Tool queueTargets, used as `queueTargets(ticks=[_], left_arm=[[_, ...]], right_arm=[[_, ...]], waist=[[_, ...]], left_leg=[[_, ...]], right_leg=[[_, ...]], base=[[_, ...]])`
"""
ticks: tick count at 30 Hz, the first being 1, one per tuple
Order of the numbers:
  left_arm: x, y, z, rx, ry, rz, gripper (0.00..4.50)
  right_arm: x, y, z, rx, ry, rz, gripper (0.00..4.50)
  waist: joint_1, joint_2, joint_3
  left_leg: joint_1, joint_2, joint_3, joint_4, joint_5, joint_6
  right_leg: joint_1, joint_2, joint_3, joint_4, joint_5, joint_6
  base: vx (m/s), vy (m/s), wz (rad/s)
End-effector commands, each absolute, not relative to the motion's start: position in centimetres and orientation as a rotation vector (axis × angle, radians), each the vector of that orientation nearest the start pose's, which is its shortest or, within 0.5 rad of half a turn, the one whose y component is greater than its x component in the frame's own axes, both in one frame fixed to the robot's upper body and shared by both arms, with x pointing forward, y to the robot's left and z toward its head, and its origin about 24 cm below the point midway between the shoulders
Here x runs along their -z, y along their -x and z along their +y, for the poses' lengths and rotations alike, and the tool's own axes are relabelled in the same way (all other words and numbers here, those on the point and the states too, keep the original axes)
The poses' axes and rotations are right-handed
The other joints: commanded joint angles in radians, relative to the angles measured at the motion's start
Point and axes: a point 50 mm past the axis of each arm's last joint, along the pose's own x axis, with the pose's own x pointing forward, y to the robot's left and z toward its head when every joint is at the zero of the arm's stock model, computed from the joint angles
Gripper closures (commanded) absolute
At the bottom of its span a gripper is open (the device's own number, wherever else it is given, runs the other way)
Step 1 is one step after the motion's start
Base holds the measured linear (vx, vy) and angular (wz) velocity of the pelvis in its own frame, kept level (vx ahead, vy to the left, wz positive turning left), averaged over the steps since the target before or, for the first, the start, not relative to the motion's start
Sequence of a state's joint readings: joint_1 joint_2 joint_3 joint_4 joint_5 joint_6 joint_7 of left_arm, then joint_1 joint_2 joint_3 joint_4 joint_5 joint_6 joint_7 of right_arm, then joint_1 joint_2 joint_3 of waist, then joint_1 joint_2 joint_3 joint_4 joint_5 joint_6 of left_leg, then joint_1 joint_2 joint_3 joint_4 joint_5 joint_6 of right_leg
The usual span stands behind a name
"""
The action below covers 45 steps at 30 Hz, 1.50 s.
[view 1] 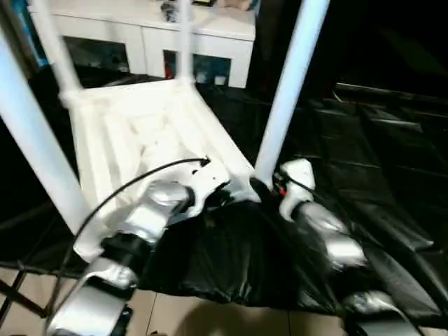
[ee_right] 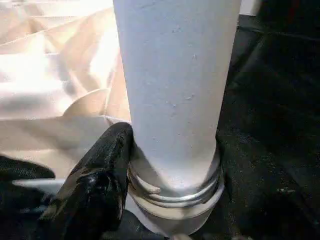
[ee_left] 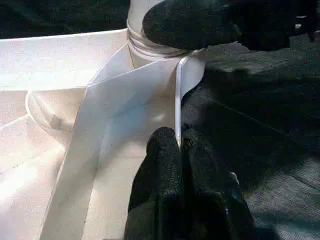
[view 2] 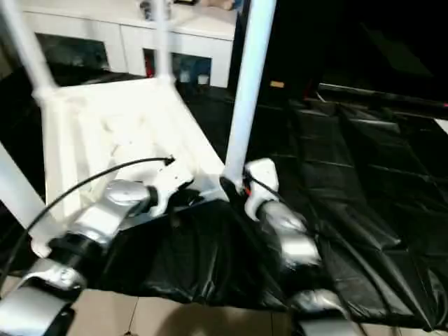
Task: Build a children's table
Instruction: Rotate leg to tighten
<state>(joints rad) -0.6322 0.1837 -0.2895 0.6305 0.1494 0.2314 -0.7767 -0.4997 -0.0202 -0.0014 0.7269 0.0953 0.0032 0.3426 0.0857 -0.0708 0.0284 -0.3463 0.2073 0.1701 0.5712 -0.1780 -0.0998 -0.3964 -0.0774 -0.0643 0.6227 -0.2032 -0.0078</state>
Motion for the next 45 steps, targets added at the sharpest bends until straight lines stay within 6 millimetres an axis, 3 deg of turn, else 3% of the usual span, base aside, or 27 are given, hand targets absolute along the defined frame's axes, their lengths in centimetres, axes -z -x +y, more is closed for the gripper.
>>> queueTargets(ticks=[1, 2, 3, 4, 6, 7, 10, 13, 14, 16, 19, 21, 27, 29, 31, 33, 37, 45], left_arm=[[-3.0, -32.1, 5.6, 1.077, -0.416, 0.452, 4.5], [-3.1, -32.2, 5.8, 1.083, -0.417, 0.447, 4.5], [-3.2, -32.2, 5.9, 1.084, -0.418, 0.445, 4.5], [-3.2, -32.2, 5.9, 1.084, -0.418, 0.445, 4.5], [-3.3, -32.2, 6.6, 1.09, -0.42, 0.433, 4.5], [-3.4, -32.3, 7.3, 1.093, -0.427, 0.416, 4.5], [-3.5, -32.0, 8.1, 1.134, -0.428, 0.391, 4.5], [-3.6, -31.8, 8.8, 1.169, -0.426, 0.381, 4.5], [-3.7, -31.6, 9.5, 1.195, -0.422, 0.382, 4.5], [-3.7, -31.5, 10.0, 1.219, -0.425, 0.381, 4.5], [-3.9, -31.5, 10.6, 1.234, -0.43, 0.385, 4.5], [-4.1, -31.6, 11.0, 1.243, -0.436, 0.387, 4.5], [-4.4, -31.8, 12.6, 1.262, -0.474, 0.407, 4.5], [-4.4, -31.8, 12.7, 1.263, -0.472, 0.408, 4.5], [-4.4, -31.8, 12.9, 1.265, -0.475, 0.412, 4.5], [-4.4, -31.8, 13.0, 1.269, -0.476, 0.416, 4.5], [-4.4, -31.7, 13.1, 1.275, -0.474, 0.419, 4.5], [-4.3, -31.6, 13.5, 1.288, -0.472, 0.43, 4.5]], right_arm=[[-0.6, -31.9, -6.0, -0.597, -0.047, 0.317, 2.07], [-1.0, -32.0, -5.9, -0.607, -0.05, 0.29, 2.07], [-1.1, -32.1, -5.9, -0.601, -0.051, 0.279, 2.07], [-1.1, -32.1, -5.9, -0.601, -0.051, 0.279, 1.54], [-1.1, -32.1, -6.9, -0.607, -0.039, 0.269, 1.54], [-1.1, -32.2, -8.3, -0.621, -0.012, 0.254, 1.54], [-1.4, -32.2, -10.1, -0.652, 0.017, 0.231, 1.17], [-1.8, -32.2, -11.4, -0.692, 0.045, 0.219, 0.88], [-2.3, -32.1, -12.6, -0.743, 0.069, 0.207, 0.73], [-2.7, -32.1, -13.3, -0.784, 0.08, 0.198, 0.73], [-3.4, -31.9, -13.9, -0.861, 0.059, 0.186, 0.73], [-3.9, -31.7, -14.3, -0.918, 0.051, 0.179, 1.05], [-4.9, -31.3, -14.8, -1.067, 0.053, 0.174, 1.49], [-4.9, -31.3, -14.8, -1.076, 0.057, 0.179, 1.5], [-4.9, -31.2, -14.8, -1.092, 0.059, 0.189, 1.85], [-4.8, -31.0, -14.8, -1.113, 0.054, 0.203, 1.9], [-4.6, -30.8, -14.7, -1.139, 0.053, 0.218, 2.28], [-4.4, -30.5, -14.6, -1.189, 0.05, 0.248, 2.58]], waist=[[-0.005, 0.005, -0.037], [-0.003, -0.001, -0.038], [-0.003, 0.003, -0.037], [-0.004, 0.003, -0.036], [-0.004, -0.002, -0.036], [-0.004, -0.001, -0.037], [-0.002, -0.005, -0.037], [0.001, -0.007, -0.039], [0.003, -0.001, -0.039], [0.005, -0.005, -0.039], [0.002, -0.002, -0.039], [0.001, -0.002, -0.039], [0.003, -0.004, -0.039], [0.003, -0.005, -0.039], [0.002, -0.005, -0.039], [0.002, -0.009, -0.039], [0.003, -0.008, -0.039], [0.003, -0.01, -0.039]], left_leg=[[-0.004, 0.02, -0.005, -0.074, -0.289, -0.004], [-0.004, 0.02, -0.005, -0.073, -0.285, -0.001], [-0.003, 0.021, -0.004, -0.073, -0.289, 0.002], [-0.003, 0.021, -0.005, -0.075, -0.294, 0.002], [-0.003, 0.021, -0.005, -0.075, -0.304, 0.006], [-0.003, 0.022, -0.005, -0.075, -0.303, 0.007], [-0.007, 0.022, -0.004, -0.073, -0.292, 0.021], [-0.009, 0.023, -0.001, -0.07, -0.249, 0.036], [-0.005, 0.023, 0.002, -0.069, -0.233, 0.04], [-0.008, 0.023, 0.004, -0.067, -0.219, 0.051], [-0.01, 0.025, 0.003, -0.068, -0.204, 0.056], [-0.01, 0.025, 0.003, -0.067, -0.204, 0.063], [-0.008, 0.025, 0.004, -0.065, -0.186, 0.069], [-0.007, 0.025, 0.004, -0.065, -0.183, 0.067], [-0.007, 0.026, 0.004, -0.065, -0.183, 0.063], [-0.007, 0.026, 0.005, -0.064, -0.176, 0.063], [-0.007, 0.026, 0.005, -0.064, -0.174, 0.063], [-0.006, 0.026, 0.005, -0.064, -0.172, 0.062]], right_leg=[[0.033, -0.06, 0.046, -0.1, -0.347, -0.109], [0.033, -0.061, 0.045, -0.099, -0.343, -0.108], [0.031, -0.062, 0.046, -0.101, -0.342, -0.108], [0.031, -0.062, 0.046, -0.102, -0.346, -0.108], [0.031, -0.062, 0.045, -0.102, -0.361, -0.103], [0.031, -0.063, 0.046, -0.103, -0.361, -0.103], [0.033, -0.063, 0.046, -0.103, -0.351, -0.102], [0.038, -0.063, 0.047, -0.097, -0.292, -0.12], [0.034, -0.062, 0.049, -0.096, -0.264, -0.133], [0.039, -0.059, 0.048, -0.091, -0.227, -0.149], [0.042, -0.059, 0.046, -0.087, -0.21, -0.158], [0.043, -0.06, 0.046, -0.087, -0.206, -0.164], [0.044, -0.06, 0.045, -0.085, -0.19, -0.177], [0.044, -0.061, 0.045, -0.085, -0.191, -0.179], [0.043, -0.061, 0.045, -0.084, -0.188, -0.183], [0.044, -0.061, 0.045, -0.083, -0.18, -0.186], [0.045, -0.061, 0.045, -0.082, -0.18, -0.187], [0.045, -0.063, 0.045, -0.082, -0.19, -0.184]], base=[[0.0, 0.0, 0.0], [0.0, 0.0, 0.0], [0.0, 0.0, 0.0], [0.0, 0.0, 0.0], [0.0, 0.0, 0.0], [0.0, 0.0, 0.0], [0.0, 0.0, 0.0], [0.0, 0.0, 0.0], [0.0, 0.0, 0.0], [0.0, 0.0, 0.0], [0.0, 0.0, 0.0], [0.0, 0.0, 0.0], [0.0, 0.0, 0.0], [0.0, 0.0, 0.0], [0.0, 0.0, 0.0], [0.0, 0.0, 0.0], [0.0, 0.0, 0.0], [0.0, 0.0, 0.0]])
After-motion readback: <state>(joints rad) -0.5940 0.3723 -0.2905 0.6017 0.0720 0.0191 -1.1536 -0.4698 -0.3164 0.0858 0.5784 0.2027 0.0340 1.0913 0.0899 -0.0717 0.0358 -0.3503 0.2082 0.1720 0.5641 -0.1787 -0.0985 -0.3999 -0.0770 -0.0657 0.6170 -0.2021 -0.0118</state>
